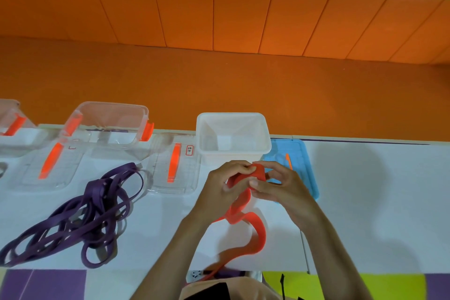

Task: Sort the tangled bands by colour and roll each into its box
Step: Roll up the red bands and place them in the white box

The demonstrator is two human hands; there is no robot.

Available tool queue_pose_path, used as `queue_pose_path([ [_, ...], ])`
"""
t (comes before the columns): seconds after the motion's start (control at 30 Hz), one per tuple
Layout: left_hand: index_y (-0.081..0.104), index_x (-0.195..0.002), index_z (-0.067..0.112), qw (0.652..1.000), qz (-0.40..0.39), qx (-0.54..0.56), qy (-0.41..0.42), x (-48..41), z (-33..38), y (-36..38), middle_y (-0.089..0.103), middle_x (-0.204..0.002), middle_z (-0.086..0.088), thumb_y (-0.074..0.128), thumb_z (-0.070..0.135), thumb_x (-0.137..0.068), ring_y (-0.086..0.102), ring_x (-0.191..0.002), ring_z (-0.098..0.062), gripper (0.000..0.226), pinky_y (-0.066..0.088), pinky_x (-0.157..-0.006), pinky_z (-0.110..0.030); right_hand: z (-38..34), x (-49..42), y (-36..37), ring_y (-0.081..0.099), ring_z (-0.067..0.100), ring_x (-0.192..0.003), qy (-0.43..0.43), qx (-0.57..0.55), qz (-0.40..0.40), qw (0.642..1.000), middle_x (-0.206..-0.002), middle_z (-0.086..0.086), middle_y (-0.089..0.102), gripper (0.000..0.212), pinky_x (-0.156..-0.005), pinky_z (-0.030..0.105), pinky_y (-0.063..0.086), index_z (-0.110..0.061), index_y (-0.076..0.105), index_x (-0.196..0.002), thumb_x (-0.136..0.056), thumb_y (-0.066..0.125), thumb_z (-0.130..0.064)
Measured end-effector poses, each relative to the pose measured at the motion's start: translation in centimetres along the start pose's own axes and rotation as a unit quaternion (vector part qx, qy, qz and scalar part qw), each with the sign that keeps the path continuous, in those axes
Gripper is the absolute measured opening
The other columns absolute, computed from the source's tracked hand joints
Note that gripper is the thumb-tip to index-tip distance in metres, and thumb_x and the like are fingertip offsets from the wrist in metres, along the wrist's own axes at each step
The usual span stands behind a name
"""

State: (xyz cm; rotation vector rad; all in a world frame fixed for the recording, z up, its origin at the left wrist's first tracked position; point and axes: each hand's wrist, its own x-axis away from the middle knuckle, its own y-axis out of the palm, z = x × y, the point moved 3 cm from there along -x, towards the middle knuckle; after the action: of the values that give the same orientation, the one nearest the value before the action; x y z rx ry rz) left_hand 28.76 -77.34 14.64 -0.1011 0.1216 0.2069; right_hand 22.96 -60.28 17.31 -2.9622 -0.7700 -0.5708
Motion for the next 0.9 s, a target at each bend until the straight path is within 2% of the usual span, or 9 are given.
queue_pose_path([
  [0.13,0.071,-0.116,0.039,0.999,0.022,0.003,-0.023,0.1,0.8,0.1,0.074,-0.121,0.015,0.081,0.048,-0.089,0.068,-0.122,-0.015,0.030,0.056,-0.102,-0.026,0.1,0.0,-0.3,0.077,0.036,-0.102,-0.009,-0.043,0.014,0.999,-0.108,0.017,0.077,0.046,-0.085,0.037,0.064,-0.018,0.076,-0.118,-0.075,0.094,-0.022],
  [0.27,0.072,-0.097,0.039,0.999,0.016,-0.039,-0.018,0.0,0.7,-0.9,0.072,-0.124,0.022,0.086,0.042,-0.084,0.066,-0.124,-0.011,0.019,0.054,-0.107,-0.035,-0.6,0.4,-0.9,0.077,0.036,-0.103,-0.031,-0.079,0.032,0.996,-0.112,0.021,0.077,0.049,-0.086,0.033,0.063,-0.010,0.070,-0.121,-0.076,0.087,-0.016],
  [0.33,0.077,-0.084,0.034,0.997,0.000,-0.078,-0.009,0.2,0.7,-0.8,0.068,-0.128,0.028,0.089,0.040,-0.080,0.063,-0.126,-0.008,0.015,0.052,-0.107,-0.034,-1.3,0.5,-1.4,0.077,0.037,-0.103,-0.046,-0.075,0.036,0.995,-0.113,0.020,0.077,0.055,-0.088,0.035,0.063,-0.007,0.064,-0.123,-0.074,0.087,-0.017],
  [0.4,0.075,-0.078,0.036,0.993,0.023,-0.113,-0.002,0.5,1.2,-0.6,0.065,-0.130,0.031,0.090,0.043,-0.078,0.058,-0.130,-0.003,0.016,0.047,-0.107,-0.025,-2.1,0.4,-1.5,0.077,0.035,-0.104,-0.060,-0.048,0.021,0.997,-0.113,0.017,0.078,0.059,-0.092,0.037,0.062,-0.007,0.062,-0.125,-0.073,0.088,-0.018],
  [0.5,0.071,-0.083,0.031,0.988,0.093,-0.119,0.025,0.2,2.2,-1.6,0.066,-0.132,0.021,0.089,0.051,-0.075,0.059,-0.129,-0.009,0.028,0.050,-0.105,-0.024,-2.9,0.5,-1.7,0.078,0.025,-0.099,-0.078,0.014,0.018,0.997,-0.105,0.011,0.081,0.055,-0.086,0.025,0.060,-0.012,0.063,-0.122,-0.072,0.087,-0.018],
  [0.57,0.071,-0.094,0.030,0.990,0.070,-0.112,0.042,-0.3,2.9,-2.1,0.065,-0.134,0.019,0.089,0.053,-0.073,0.060,-0.131,-0.011,0.036,0.051,-0.105,-0.026,-3.0,0.6,-1.9,0.078,0.021,-0.100,-0.081,0.047,0.021,0.995,-0.102,0.006,0.082,0.055,-0.085,0.021,0.057,-0.017,0.064,-0.119,-0.069,0.088,-0.024],
  [0.73,0.065,-0.108,0.040,0.996,-0.030,-0.077,0.027,-0.8,3.5,-0.8,0.070,-0.127,0.021,0.092,0.043,-0.078,0.063,-0.128,-0.009,0.040,0.050,-0.110,-0.025,-2.5,0.8,-1.5,0.077,0.024,-0.103,-0.079,0.074,-0.015,0.994,-0.102,0.006,0.082,0.049,-0.091,0.028,0.057,-0.021,0.066,-0.119,-0.075,0.088,-0.024],
  [0.9,0.070,-0.108,0.038,0.998,0.020,-0.053,0.015,-0.4,2.2,-0.6,0.075,-0.114,0.019,0.093,0.036,-0.079,0.071,-0.115,-0.011,0.037,0.056,-0.104,-0.029,-2.6,0.7,-1.3,0.076,0.019,-0.105,-0.089,0.091,-0.008,0.992,-0.109,0.000,0.081,0.045,-0.093,0.031,0.061,-0.029,0.072,-0.117,-0.078,0.090,-0.018],
])
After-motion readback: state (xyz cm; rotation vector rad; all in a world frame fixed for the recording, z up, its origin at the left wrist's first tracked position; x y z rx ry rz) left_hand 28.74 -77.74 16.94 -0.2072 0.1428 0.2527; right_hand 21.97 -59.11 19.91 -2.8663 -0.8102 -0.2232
